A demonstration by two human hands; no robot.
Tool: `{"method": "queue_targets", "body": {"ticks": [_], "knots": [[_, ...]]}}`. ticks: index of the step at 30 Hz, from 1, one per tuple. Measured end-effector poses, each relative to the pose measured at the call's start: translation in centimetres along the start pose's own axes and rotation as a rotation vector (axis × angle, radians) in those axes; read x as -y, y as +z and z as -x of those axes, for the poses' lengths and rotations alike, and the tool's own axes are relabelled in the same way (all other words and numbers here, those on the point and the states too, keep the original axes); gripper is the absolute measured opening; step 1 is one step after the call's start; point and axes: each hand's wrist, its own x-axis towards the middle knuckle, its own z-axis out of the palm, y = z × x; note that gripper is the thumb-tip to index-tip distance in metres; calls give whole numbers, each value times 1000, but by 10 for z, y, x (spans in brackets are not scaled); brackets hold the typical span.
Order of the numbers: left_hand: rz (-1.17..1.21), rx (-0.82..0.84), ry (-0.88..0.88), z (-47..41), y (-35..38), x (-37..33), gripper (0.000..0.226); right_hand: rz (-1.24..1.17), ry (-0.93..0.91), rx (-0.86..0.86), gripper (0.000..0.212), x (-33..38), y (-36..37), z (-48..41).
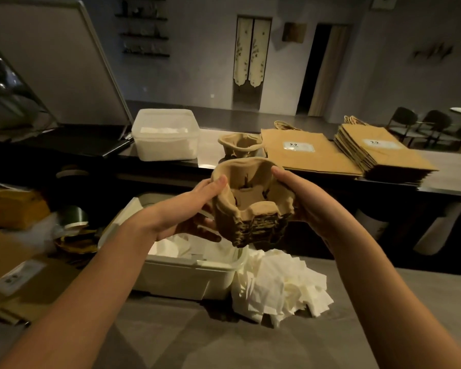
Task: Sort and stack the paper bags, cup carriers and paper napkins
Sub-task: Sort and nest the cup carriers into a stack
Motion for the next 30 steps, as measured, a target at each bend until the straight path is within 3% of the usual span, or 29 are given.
{"method": "queue_targets", "body": {"ticks": [7,14,21,25,30], "knots": [[-39,7,-71,-20,-13,-2,83,22,63,19,45,2,-1,-26],[66,3,-89,-48,-26,-14,85,23,5,52,57,9,-9,-59],[84,-88,-34,-76,-38,-26,84,-18,-58,110,33,21,-20,-93],[59,-92,9,-89,-43,-34,83,-74,-35,176,33,24,-32,-106],[159,-107,134,-108,-42,-51,69,-271,34,76,18,32,-44,-120]]}}
